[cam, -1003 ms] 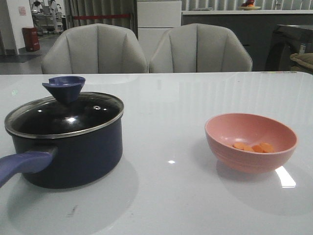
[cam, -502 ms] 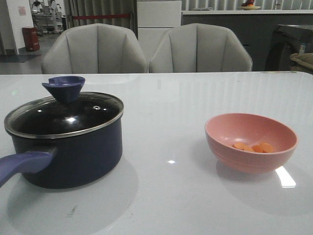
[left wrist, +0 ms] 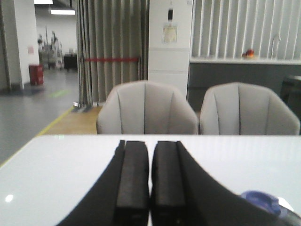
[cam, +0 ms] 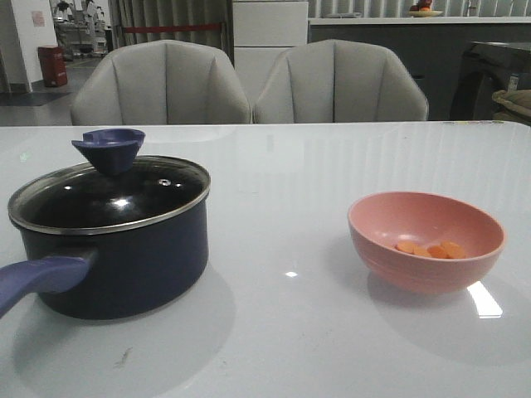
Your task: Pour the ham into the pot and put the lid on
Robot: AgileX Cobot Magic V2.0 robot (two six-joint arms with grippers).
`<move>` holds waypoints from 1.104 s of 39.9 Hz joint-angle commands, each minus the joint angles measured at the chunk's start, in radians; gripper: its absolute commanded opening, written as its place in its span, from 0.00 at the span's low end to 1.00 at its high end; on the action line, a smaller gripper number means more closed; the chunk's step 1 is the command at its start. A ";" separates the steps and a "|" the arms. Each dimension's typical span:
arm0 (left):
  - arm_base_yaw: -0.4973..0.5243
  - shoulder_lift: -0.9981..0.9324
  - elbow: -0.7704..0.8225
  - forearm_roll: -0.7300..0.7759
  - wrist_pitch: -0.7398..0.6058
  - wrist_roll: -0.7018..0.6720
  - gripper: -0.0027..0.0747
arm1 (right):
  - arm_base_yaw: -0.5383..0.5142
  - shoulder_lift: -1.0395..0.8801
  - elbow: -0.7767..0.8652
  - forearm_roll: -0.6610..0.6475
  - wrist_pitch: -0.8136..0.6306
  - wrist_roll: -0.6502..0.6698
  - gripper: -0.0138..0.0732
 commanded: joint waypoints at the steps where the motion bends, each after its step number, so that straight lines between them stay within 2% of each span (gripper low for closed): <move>1: 0.000 0.100 -0.126 -0.001 0.111 -0.002 0.18 | -0.003 -0.019 0.010 -0.010 -0.075 0.001 0.34; 7: 0.000 0.184 -0.173 -0.001 0.203 -0.002 0.18 | -0.003 -0.019 0.010 -0.010 -0.075 0.001 0.34; 24: -0.008 0.216 -0.142 -0.001 0.205 -0.002 0.20 | -0.003 -0.019 0.010 -0.010 -0.075 0.001 0.34; 28: -0.014 0.216 -0.142 -0.001 0.207 -0.002 0.31 | -0.003 -0.019 0.010 -0.010 -0.075 0.001 0.34; 36: -0.047 0.229 -0.142 0.012 0.207 -0.002 0.76 | -0.003 -0.019 0.010 -0.010 -0.075 0.001 0.34; 39: -0.047 0.231 -0.142 0.012 0.204 -0.002 0.84 | -0.003 -0.019 0.010 -0.010 -0.075 0.001 0.34; 44: -0.047 0.231 -0.141 0.012 0.178 -0.002 0.83 | -0.003 -0.019 0.010 -0.010 -0.075 0.001 0.34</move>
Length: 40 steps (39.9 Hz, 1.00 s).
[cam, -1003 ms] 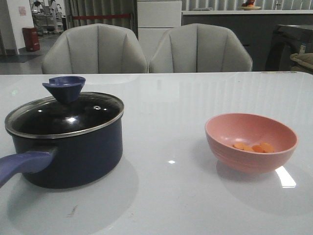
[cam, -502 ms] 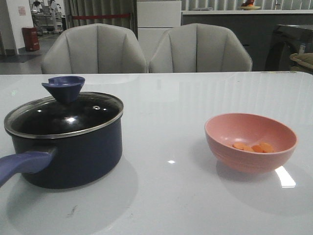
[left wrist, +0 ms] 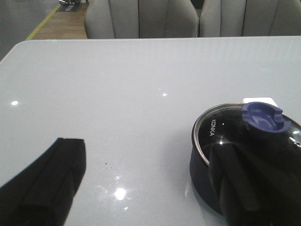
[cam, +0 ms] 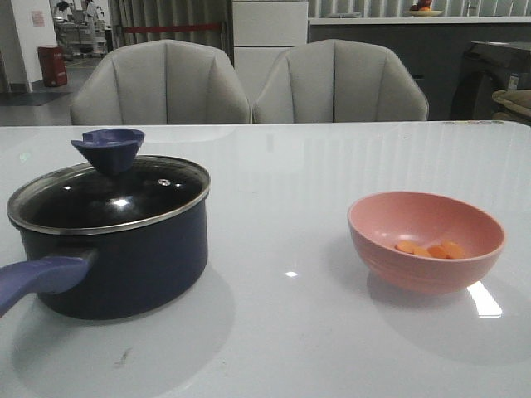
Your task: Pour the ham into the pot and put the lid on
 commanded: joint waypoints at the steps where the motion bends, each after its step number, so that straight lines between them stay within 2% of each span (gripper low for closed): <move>1: -0.008 0.014 -0.024 0.002 -0.102 -0.002 0.83 | -0.003 -0.019 0.010 -0.010 -0.075 0.001 0.34; 6: -0.008 0.016 -0.029 0.002 -0.131 -0.002 0.83 | -0.003 -0.019 0.010 -0.010 -0.075 0.001 0.34; 14: -0.008 0.130 -0.175 -0.004 0.044 -0.002 0.84 | -0.003 -0.019 0.010 -0.010 -0.075 0.001 0.34; 27: -0.008 0.464 -0.431 -0.090 0.247 -0.002 0.84 | -0.003 -0.020 0.010 -0.010 -0.075 0.001 0.34; 35: -0.092 0.679 -0.607 -0.089 0.405 -0.002 0.84 | -0.003 -0.020 0.010 -0.010 -0.075 0.001 0.34; 40: -0.183 0.819 -0.701 -0.089 0.442 -0.006 0.83 | -0.003 -0.020 0.010 -0.010 -0.075 0.001 0.34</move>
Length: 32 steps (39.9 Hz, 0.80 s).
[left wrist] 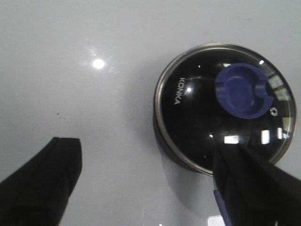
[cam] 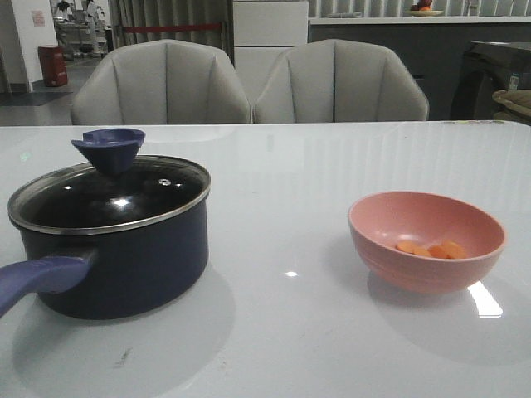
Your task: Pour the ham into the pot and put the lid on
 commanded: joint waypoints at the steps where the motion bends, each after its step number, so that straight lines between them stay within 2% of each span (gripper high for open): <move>1: -0.064 0.077 -0.102 -0.011 -0.014 -0.016 0.83 | -0.003 -0.020 0.010 -0.010 -0.075 0.001 0.34; 15: -0.176 0.374 -0.319 -0.001 0.073 -0.100 0.83 | -0.003 -0.020 0.010 -0.010 -0.075 0.001 0.34; 24: -0.202 0.496 -0.459 0.055 0.185 -0.171 0.83 | -0.003 -0.020 0.010 -0.010 -0.075 0.001 0.34; 32: -0.223 0.559 -0.515 0.055 0.217 -0.224 0.83 | -0.003 -0.020 0.010 -0.010 -0.075 0.001 0.34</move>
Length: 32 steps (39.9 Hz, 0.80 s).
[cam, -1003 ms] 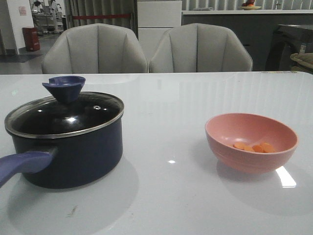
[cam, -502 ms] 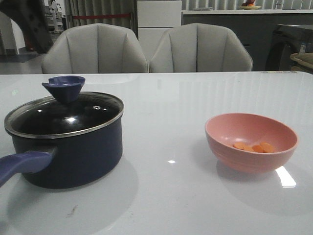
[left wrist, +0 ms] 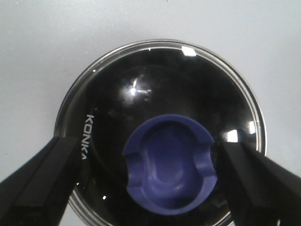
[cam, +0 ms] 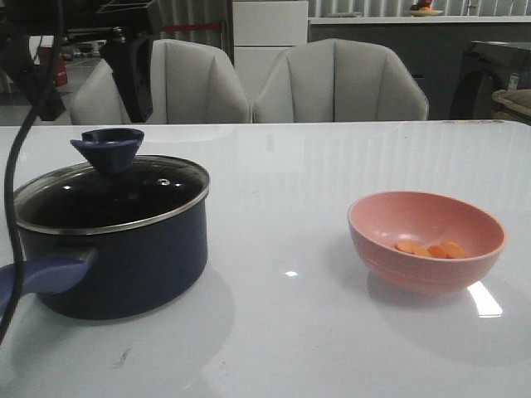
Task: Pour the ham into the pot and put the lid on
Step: 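Lower the left gripper onto the blue lid knob and grasp it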
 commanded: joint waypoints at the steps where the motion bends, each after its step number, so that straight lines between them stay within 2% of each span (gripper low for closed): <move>1: -0.014 -0.018 -0.048 0.000 -0.001 -0.034 0.83 | -0.003 -0.020 0.010 -0.010 -0.075 0.001 0.34; 32: -0.014 0.022 -0.055 -0.070 0.032 -0.069 0.83 | -0.003 -0.020 0.010 -0.010 -0.075 0.001 0.34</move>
